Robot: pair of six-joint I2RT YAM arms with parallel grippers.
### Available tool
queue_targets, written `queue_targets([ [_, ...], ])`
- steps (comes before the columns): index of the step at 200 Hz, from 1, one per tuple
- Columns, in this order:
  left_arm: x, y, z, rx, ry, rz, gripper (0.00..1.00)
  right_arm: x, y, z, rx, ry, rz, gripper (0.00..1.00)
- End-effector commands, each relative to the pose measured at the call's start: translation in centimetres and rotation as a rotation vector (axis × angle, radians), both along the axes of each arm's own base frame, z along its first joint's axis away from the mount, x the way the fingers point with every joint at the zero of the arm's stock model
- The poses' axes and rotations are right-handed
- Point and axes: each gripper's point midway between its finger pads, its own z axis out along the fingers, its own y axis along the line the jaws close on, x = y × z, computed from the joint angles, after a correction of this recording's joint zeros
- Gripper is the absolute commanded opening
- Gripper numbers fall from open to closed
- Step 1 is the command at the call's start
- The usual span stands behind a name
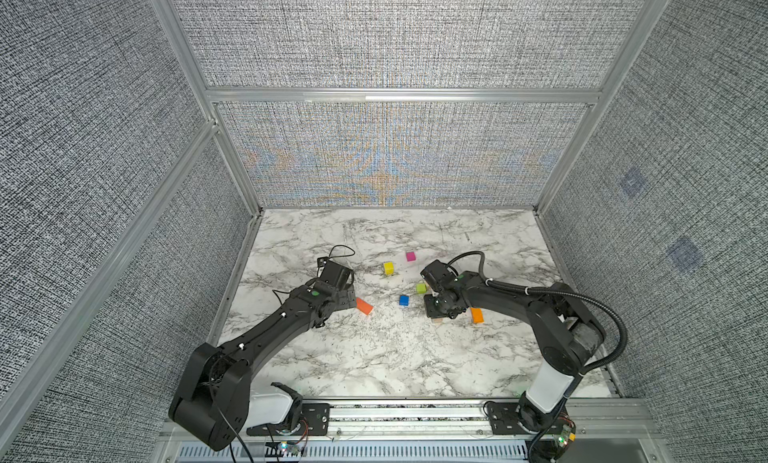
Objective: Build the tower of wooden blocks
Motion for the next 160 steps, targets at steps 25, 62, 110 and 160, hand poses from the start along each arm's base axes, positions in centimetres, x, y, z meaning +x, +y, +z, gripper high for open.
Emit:
queue_targets([
  [25, -0.5, 0.9, -0.8, 0.053, 0.061, 0.040, 0.99, 0.3, -0.1, -0.1, -0.011, -0.009, 0.006, 0.41],
  [62, -0.8, 0.4, -0.5, 0.029, 0.060, 0.015, 0.99, 0.1, -0.1, 0.4, -0.009, -0.016, 0.012, 0.51],
  [110, -1.2, 1.4, 1.4, 0.051, 0.054, 0.055, 0.99, 0.3, 0.2, 3.0, 0.016, -0.061, 0.058, 0.55],
  [160, -2.1, 3.4, 5.2, 0.042, -0.067, 0.122, 0.99, 0.4, 1.9, 7.2, 0.084, -0.129, 0.214, 0.55],
])
